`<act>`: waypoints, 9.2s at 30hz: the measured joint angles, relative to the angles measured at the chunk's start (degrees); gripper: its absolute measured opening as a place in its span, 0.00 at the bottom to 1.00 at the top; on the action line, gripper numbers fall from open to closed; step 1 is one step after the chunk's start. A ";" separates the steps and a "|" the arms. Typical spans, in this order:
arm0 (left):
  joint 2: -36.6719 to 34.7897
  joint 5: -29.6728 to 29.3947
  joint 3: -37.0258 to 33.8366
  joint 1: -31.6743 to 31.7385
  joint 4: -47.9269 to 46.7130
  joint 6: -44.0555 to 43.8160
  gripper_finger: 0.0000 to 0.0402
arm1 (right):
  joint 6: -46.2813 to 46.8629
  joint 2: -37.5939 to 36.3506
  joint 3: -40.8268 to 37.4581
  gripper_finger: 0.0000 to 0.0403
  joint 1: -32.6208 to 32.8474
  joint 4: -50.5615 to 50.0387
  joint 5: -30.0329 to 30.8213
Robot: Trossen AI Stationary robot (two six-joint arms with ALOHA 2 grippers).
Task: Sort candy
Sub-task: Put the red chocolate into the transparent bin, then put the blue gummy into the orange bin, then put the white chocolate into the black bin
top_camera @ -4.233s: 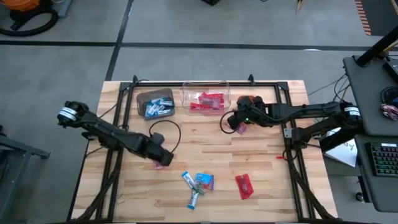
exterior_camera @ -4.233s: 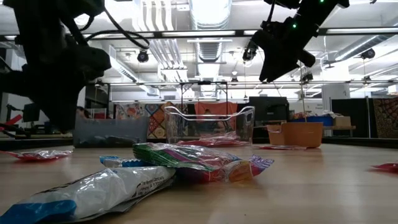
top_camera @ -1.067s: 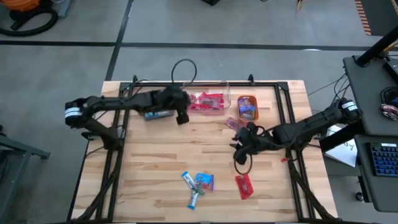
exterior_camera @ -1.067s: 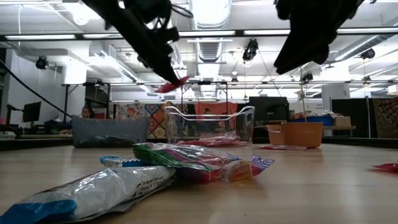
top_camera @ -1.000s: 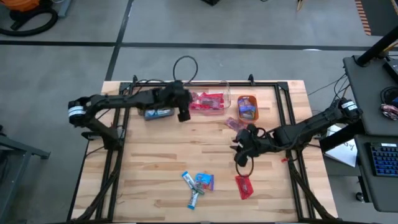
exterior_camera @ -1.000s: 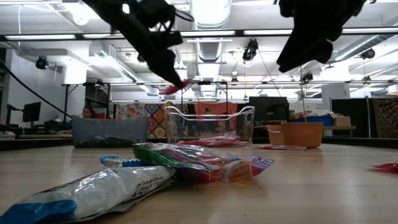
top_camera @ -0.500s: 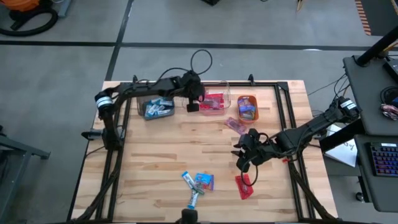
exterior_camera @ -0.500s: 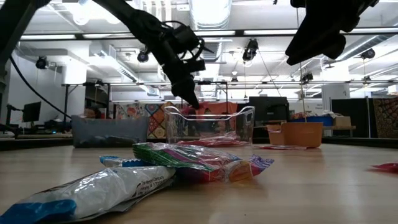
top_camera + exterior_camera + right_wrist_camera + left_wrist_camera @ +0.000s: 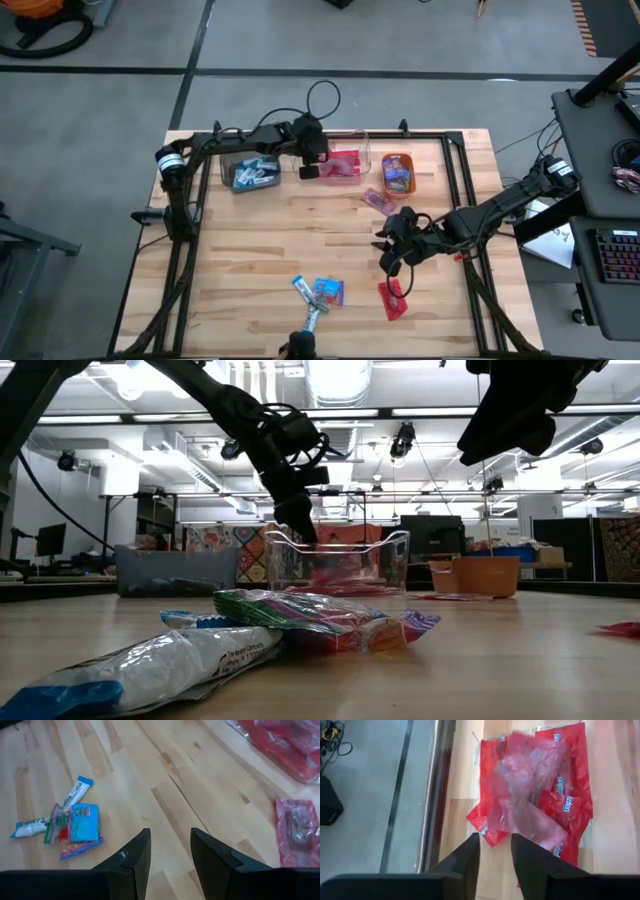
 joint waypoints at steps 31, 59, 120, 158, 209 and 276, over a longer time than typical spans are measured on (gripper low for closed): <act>-13.81 3.44 -9.74 -27.26 -11.08 -19.83 0.29 | -2.23 0.02 0.00 0.32 1.19 -1.67 -17.38; -4.69 -2.60 -11.82 -57.18 6.12 -47.71 0.46 | 3.83 10.22 0.04 0.26 12.97 3.53 -12.47; 3.23 -31.51 -12.02 -54.49 17.18 -45.10 0.00 | 16.86 28.06 -0.07 0.62 3.67 33.63 12.72; -11.86 -30.75 -12.12 -55.22 6.24 -44.80 0.00 | 0.99 -3.02 -0.02 0.02 -17.30 -8.45 11.44; -25.16 -5.66 -27.89 -63.40 1.14 -57.61 0.38 | -28.94 1.33 8.89 0.45 -52.70 -23.97 -15.58; -6.39 -17.57 -28.26 -64.78 16.31 -56.91 0.02 | -15.45 -0.09 8.36 0.43 -13.39 -8.93 -10.47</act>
